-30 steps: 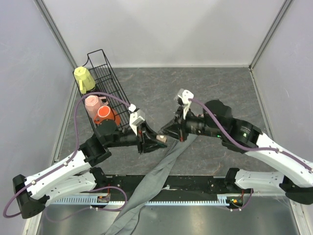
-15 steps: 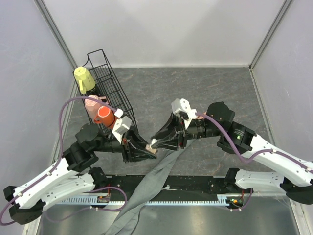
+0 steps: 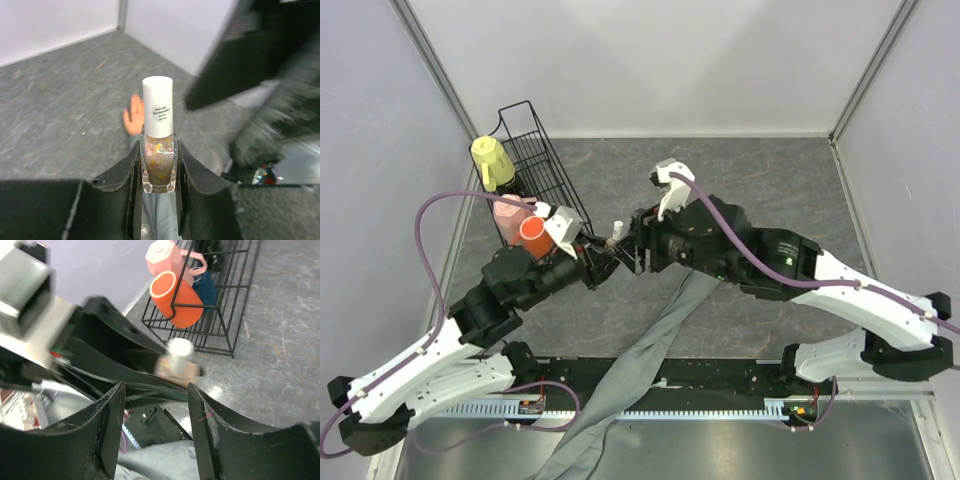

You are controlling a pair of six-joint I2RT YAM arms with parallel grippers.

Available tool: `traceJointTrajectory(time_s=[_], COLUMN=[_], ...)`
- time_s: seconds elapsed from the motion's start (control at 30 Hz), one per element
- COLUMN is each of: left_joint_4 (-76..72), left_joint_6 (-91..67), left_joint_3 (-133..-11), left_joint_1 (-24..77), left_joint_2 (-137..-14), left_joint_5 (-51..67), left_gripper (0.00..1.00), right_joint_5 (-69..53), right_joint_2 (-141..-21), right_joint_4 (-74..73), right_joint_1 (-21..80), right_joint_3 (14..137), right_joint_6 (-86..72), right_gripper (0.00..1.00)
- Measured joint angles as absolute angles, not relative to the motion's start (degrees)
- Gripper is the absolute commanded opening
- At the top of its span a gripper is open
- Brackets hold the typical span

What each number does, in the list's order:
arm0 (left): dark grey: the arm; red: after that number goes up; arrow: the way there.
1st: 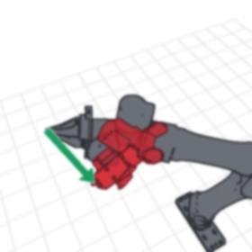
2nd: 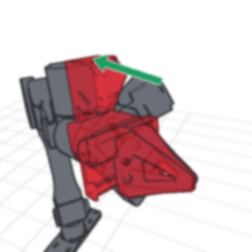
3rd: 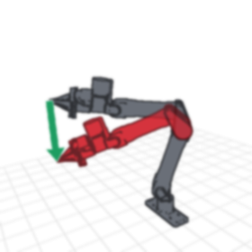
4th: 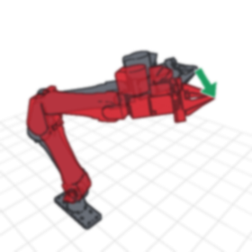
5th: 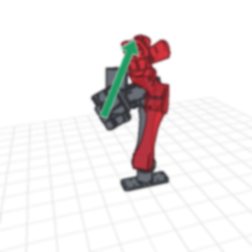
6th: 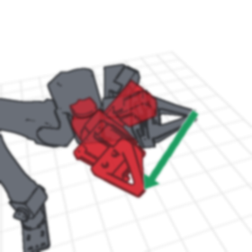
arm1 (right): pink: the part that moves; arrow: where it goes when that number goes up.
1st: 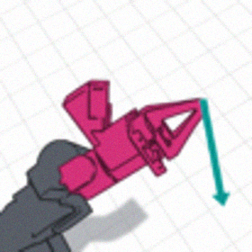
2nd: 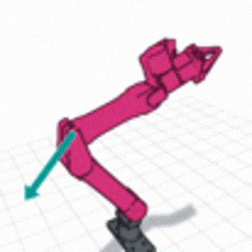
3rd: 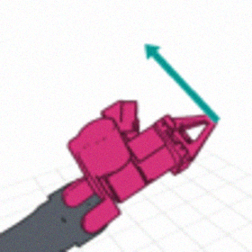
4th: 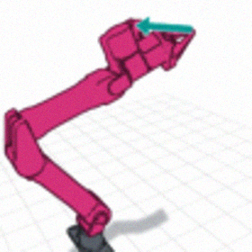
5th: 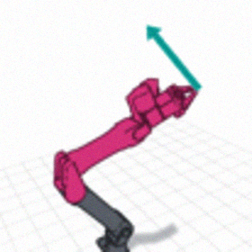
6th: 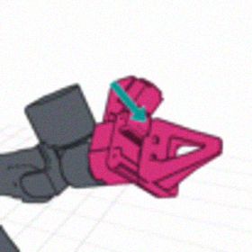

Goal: Paint the nails

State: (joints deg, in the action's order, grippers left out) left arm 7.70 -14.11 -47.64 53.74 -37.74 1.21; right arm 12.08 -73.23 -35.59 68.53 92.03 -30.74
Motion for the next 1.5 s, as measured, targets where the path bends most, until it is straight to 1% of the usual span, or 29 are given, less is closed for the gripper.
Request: traceJointTrajectory(time_s=[0.17,0.33,0.4,0.7,0.77,1.0,1.1,1.13,1.2,1.23,1.33,1.5], left_joint_4=[8.03,8.01,7.86,7.66,7.68,7.64,7.64,7.68,7.73,7.81,9.19,9.93], left_joint_6=[-13.45,-13.39,-13.39,-13.41,-13.41,-13.43,-13.45,-13.47,-13.61,-13.82,-14.48,-16.16], left_joint_3=[-47.62,-47.4,-47.18,-45.69,-45.54,-45.5,-45.41,-45.32,-45.15,-44.91,-44.42,-44.07], left_joint_1=[53.56,53.52,53.54,53.6,53.6,53.69,53.69,53.69,53.69,53.58,53.34,53.3], left_joint_2=[-39.72,-38.57,-37.91,-36.12,-35.57,-35.07,-34.96,-34.85,-34.52,-34.2,-33.34,-32.45], left_joint_5=[-3.53,-5.56,-5.67,-5.58,-5.52,-5.28,-4.47,-4.21,-3.97,-3.95,-2.44,5.76], left_gripper=[0.02,0.02,0.02,0.02,0.02,0.02,0.02,0.02,0.02,0.02,0.02,0.02], right_joint_5=[26.87,37.69,40.36,46.72,47.59,47.77,47.13,46.41,43.9,42.28,36.97,23.77], right_joint_2=[-81.62,-86.91,-89.08,-94.48,-94.78,-95.24,-95.33,-95.33,-95.11,-94.48,-90.37,-80.64], right_joint_4=[-44.23,-49.65,-51.11,-53.8,-54.08,-53.71,-53.63,-53.52,-52.66,-51.68,-46.85,-37.21], right_joint_1=[74.76,77.73,78.17,78.28,78.28,78.54,78.32,78.15,77.32,76.77,75.22,73.12], right_joint_3=[103.48,109.84,111.94,115.68,116.16,117.16,117.19,117.16,116.75,115.61,108.66,95.79], right_joint_6=[-36.01,-39.44,-40.38,-41.32,-41.34,-41.17,-41.17,-41.12,-40.97,-40.58,-39.35,-31.83], right_gripper=[0.58,0.56,0.53,0.46,0.42,0.38,0.29,0.19,0.03,0.0,0.0,0.0])
